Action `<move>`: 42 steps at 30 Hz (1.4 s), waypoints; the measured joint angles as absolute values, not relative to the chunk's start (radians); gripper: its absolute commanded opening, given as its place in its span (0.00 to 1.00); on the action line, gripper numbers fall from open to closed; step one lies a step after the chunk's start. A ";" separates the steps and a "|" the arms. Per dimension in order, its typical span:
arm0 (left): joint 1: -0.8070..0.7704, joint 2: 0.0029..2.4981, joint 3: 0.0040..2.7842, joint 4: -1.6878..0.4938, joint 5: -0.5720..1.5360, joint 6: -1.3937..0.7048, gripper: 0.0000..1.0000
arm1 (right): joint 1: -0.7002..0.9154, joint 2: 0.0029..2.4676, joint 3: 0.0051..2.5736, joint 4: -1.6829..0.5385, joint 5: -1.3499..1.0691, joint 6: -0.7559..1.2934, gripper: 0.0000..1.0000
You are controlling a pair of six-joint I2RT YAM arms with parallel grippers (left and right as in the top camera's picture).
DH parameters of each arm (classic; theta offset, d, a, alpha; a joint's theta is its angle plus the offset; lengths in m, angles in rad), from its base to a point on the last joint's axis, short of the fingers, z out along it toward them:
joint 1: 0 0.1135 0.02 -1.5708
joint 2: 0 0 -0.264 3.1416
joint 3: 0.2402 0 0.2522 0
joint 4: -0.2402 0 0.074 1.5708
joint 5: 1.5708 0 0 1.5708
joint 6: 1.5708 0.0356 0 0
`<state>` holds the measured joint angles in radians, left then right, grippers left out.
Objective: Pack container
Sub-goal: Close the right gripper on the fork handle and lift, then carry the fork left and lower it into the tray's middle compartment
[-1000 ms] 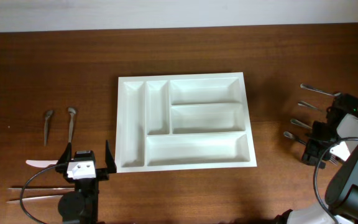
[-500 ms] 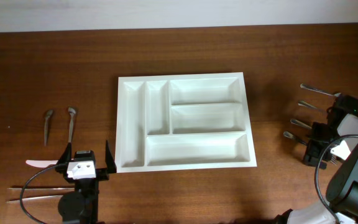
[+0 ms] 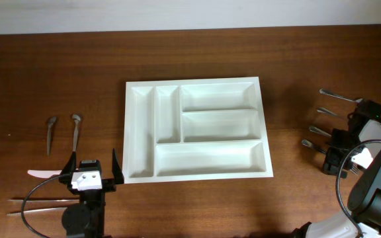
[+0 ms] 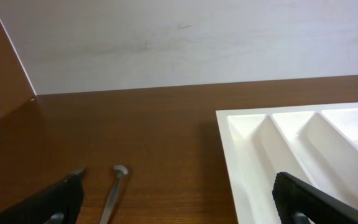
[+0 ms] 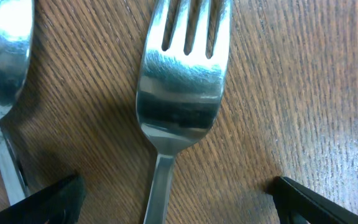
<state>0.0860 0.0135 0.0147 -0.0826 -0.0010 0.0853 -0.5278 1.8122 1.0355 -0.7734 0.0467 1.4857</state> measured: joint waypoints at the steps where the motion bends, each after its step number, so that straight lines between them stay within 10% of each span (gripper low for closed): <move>1: 0.086 0.014 0.015 -0.083 -0.001 0.085 0.99 | -0.528 1.812 1.036 -0.773 0.047 1.484 0.89; 11: 0.086 0.014 0.015 -0.083 -0.001 0.085 0.99 | -0.528 1.818 1.042 -0.765 0.043 1.476 0.24; 19: 0.086 0.014 0.015 -0.083 -0.001 0.085 0.99 | -0.528 1.819 1.045 -0.760 0.039 1.443 0.04; 42: 0.086 0.014 0.015 -0.083 -0.001 0.085 0.99 | -0.419 1.856 1.534 -1.167 -0.112 1.280 0.04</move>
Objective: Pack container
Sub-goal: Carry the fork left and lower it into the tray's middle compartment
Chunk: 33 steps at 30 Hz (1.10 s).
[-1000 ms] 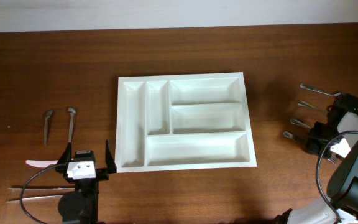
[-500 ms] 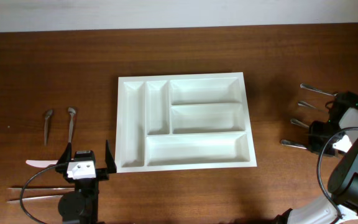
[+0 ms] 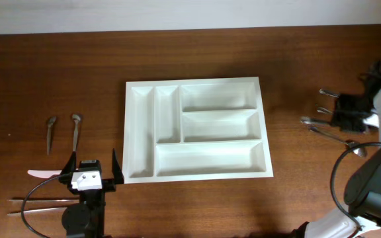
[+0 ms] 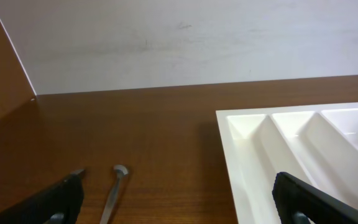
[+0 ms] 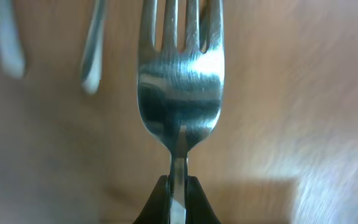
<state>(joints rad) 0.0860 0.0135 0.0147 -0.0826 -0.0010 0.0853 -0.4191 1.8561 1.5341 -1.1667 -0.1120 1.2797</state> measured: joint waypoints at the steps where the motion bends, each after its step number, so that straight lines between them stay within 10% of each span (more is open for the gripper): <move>1: 0.086 0.014 0.015 -0.082 -0.001 0.085 0.99 | -0.394 1.856 1.538 -1.167 -0.126 1.287 0.04; 33: 0.086 0.014 0.015 -0.083 -0.001 0.085 0.99 | 0.310 1.856 1.540 -1.140 -0.134 1.621 0.08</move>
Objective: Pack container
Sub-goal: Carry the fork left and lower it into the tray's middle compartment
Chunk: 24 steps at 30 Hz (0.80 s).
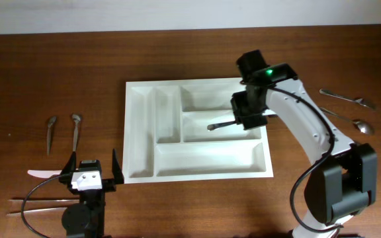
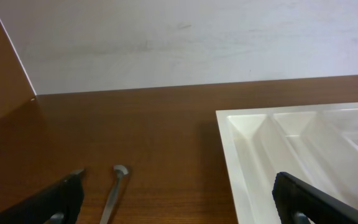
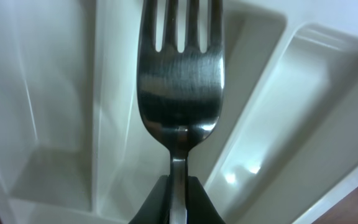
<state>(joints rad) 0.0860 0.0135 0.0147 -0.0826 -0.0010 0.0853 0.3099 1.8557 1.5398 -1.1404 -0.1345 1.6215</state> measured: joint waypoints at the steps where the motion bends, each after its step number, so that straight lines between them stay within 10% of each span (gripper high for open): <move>1: 0.086 0.014 0.015 -0.083 -0.001 0.085 0.99 | 0.319 1.856 1.540 -1.140 -0.128 1.625 0.08; 24: 0.086 0.014 0.015 -0.083 -0.001 0.085 0.99 | 0.337 1.920 1.540 -1.111 -0.098 1.713 0.32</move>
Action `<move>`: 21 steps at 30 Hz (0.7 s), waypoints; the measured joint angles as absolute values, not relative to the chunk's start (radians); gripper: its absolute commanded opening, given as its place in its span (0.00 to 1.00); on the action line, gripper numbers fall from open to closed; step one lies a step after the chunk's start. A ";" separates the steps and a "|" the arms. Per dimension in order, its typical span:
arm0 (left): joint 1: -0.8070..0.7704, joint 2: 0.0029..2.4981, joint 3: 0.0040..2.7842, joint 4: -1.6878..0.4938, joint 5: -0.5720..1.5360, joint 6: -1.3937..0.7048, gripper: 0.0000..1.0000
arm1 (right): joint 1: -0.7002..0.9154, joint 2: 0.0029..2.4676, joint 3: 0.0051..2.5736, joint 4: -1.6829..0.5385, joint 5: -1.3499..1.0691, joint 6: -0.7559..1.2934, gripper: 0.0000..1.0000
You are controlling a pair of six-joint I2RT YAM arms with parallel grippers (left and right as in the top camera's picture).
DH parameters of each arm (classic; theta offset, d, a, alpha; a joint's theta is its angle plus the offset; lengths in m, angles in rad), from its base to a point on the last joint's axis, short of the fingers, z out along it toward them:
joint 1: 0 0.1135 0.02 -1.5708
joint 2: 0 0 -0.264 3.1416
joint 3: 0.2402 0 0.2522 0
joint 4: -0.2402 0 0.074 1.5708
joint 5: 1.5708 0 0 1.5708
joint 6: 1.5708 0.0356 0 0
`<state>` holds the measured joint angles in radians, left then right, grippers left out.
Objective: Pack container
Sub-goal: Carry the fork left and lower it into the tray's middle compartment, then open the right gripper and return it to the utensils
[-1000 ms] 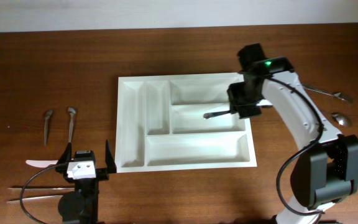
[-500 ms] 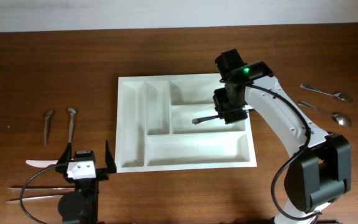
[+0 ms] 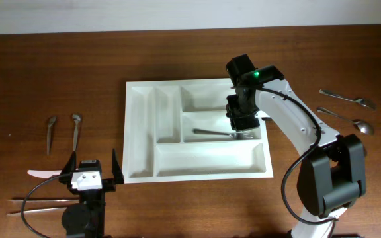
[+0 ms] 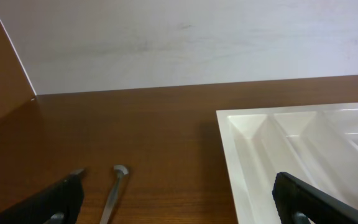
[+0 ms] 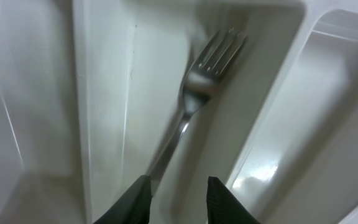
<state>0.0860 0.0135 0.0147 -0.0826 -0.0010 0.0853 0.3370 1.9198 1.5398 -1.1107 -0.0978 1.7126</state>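
A white cutlery tray [image 3: 141, 149] with several compartments lies mid-table. A steel fork [image 3: 218, 133] lies flat in its middle right compartment; in the right wrist view the fork [image 5: 194, 93] rests slanted against the compartment's wall. My right gripper [image 3: 242, 121] hangs just over that compartment, open, with the fork's handle below its parted fingers [image 5: 178, 196]. My left gripper [image 3: 90, 173] stands open and empty by the tray's front left corner, its view [image 4: 178, 208] showing the tray's left end [image 4: 247, 134].
Two spoons [image 3: 341, 98] [image 3: 349, 123] lie at the far right. At the left are two small spoons [image 3: 50, 131] [image 3: 77, 129], one of them [image 4: 114, 186] in the left wrist view, a white knife [image 3: 42, 174] and chopsticks [image 3: 35, 205].
My right gripper was shut on the fork over the tray's middle compartment. Now it is open and the fork lies in that compartment. The left arm has not moved.
My right gripper stood open around a fork lying among cutlery at the far right. Then it was shut on the fork's neck there. Then it held the fork over the tray, and now the fork lies let go in the middle compartment.
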 measured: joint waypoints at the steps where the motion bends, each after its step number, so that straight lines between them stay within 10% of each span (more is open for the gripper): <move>1: 0.086 0.014 0.015 -0.082 -0.001 0.085 0.99 | 0.336 1.920 1.540 -1.109 -0.097 1.713 0.33; 5: 0.086 0.014 0.015 -0.083 -0.001 0.085 0.99 | 0.321 1.920 1.540 -1.106 -0.094 1.694 0.41; 11: 0.086 0.014 0.015 -0.083 -0.001 0.085 0.99 | 0.182 1.920 1.568 -1.111 -0.094 1.521 0.99; 21: 0.086 0.014 0.015 -0.083 -0.001 0.085 0.99 | -0.238 1.920 1.659 -1.167 -0.091 1.311 0.99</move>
<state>0.0860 0.0135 0.0147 -0.0826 -0.0010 0.0853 -0.2379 1.9202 1.6588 -1.1671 -0.0910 1.3106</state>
